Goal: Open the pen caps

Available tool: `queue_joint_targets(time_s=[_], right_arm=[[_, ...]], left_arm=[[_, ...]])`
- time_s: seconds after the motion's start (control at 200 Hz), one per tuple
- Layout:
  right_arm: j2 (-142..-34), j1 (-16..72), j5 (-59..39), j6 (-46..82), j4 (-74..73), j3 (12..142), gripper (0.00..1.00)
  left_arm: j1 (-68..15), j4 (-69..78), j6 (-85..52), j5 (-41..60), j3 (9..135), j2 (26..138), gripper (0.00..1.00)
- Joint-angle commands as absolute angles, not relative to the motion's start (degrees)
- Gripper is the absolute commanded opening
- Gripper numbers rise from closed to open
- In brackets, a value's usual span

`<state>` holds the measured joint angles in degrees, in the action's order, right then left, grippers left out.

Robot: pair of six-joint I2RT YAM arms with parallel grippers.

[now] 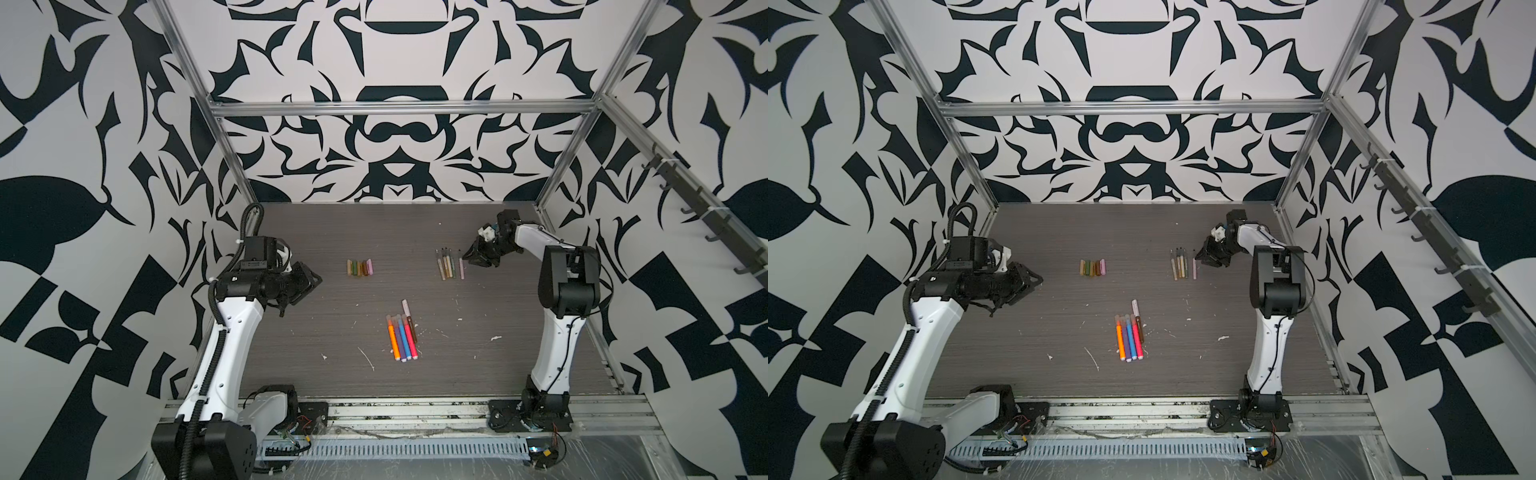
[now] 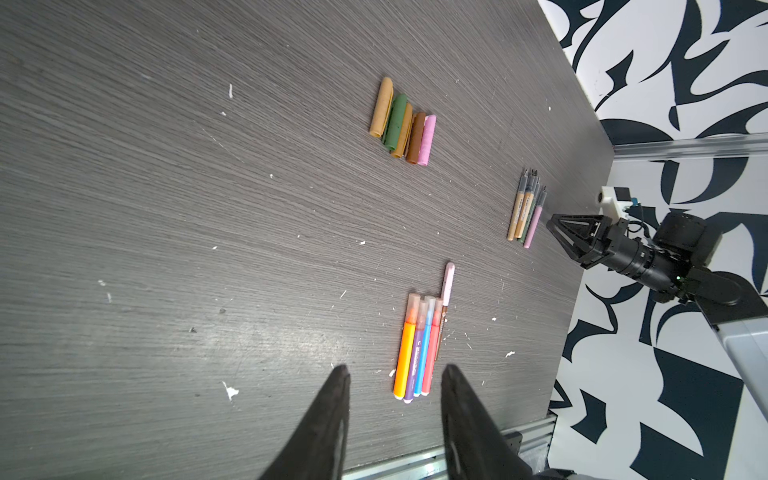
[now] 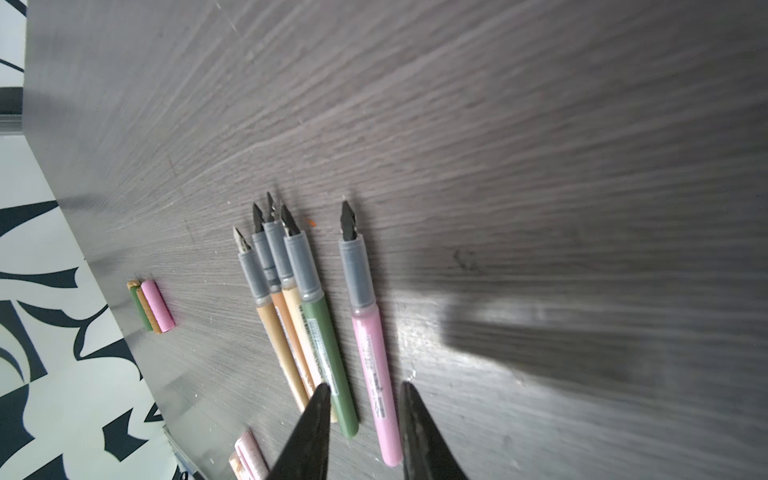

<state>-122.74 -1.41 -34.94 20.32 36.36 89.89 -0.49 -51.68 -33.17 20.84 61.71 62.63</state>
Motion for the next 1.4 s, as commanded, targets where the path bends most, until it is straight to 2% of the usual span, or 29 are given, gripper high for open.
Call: queue_joint_targets(time_s=[0.0,1.395], right_arm=[[-122.7,-1.2,-37.7,21.7,36.0,89.2,0.31],[-126.2,2.5,-38.4,23.9,35.1,90.1,0.31]], left_arm=[[-0.5,-53.5,-32.4,21.7,62.9,61.7,0.40],[-0.5,-55.0,-31.5,21.4,62.8,61.2,0.40]])
